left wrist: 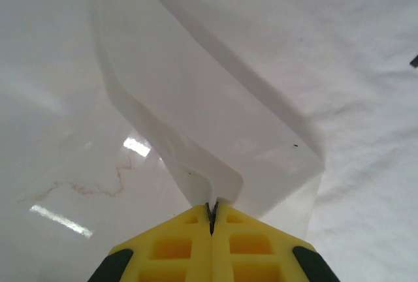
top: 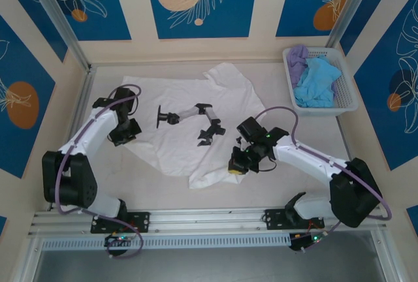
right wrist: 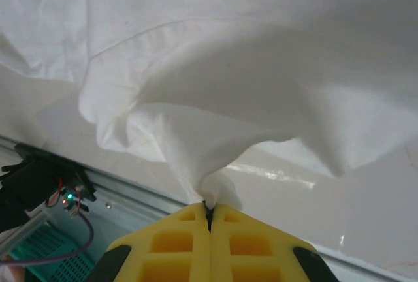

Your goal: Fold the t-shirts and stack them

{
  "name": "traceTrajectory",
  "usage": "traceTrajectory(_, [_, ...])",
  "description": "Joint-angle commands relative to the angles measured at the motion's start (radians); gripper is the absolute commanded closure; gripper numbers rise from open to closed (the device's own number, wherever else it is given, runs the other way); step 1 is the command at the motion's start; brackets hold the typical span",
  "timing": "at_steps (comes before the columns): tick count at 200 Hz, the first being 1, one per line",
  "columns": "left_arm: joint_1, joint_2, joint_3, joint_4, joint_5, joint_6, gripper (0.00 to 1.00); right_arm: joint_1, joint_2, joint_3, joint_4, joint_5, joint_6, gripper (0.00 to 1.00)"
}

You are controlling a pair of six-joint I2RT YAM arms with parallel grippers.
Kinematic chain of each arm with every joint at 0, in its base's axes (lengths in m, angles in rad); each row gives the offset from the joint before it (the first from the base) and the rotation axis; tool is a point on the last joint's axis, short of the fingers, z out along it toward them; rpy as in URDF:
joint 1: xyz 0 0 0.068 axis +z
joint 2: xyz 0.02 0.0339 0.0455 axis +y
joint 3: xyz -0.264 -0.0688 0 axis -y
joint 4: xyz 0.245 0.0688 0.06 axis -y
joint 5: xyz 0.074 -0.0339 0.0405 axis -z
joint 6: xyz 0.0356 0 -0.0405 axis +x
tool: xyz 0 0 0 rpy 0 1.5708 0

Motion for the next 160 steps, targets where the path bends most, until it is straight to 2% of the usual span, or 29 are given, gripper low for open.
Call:
traceTrajectory(1, [-0.01,-0.098,-0.051,-0.097,0.023,-0.027,1.0,-0.002,-0.081,-0.021,-0.122,-0.07,0.029,1.0])
traceTrajectory(46, [-0.009,-0.3,-0.158,-0.14,-0.006,-0.146,1.0,-0.002,-0.29,-0.085,-0.283,-0.084,0.065,1.0])
traceTrajectory(87, [0.021,-0.353,-0.202,-0.174,-0.015,-0.185,1.0,0.024,-0.438,-0.116,-0.393,-0.124,0.146,1.0])
traceTrajectory(108, [0.043,-0.384,-0.217,-0.186,0.008,-0.196,1.0,0.036,-0.504,-0.108,-0.517,-0.061,0.211,1.0])
traceTrajectory(131, [0.074,-0.414,-0.25,-0.2,0.037,-0.201,1.0,0.033,-0.542,-0.115,-0.561,-0.025,0.256,1.0])
traceTrajectory(160, [0.114,-0.444,-0.308,-0.209,0.097,-0.215,1.0,-0.001,-0.508,-0.088,-0.606,0.032,0.22,1.0])
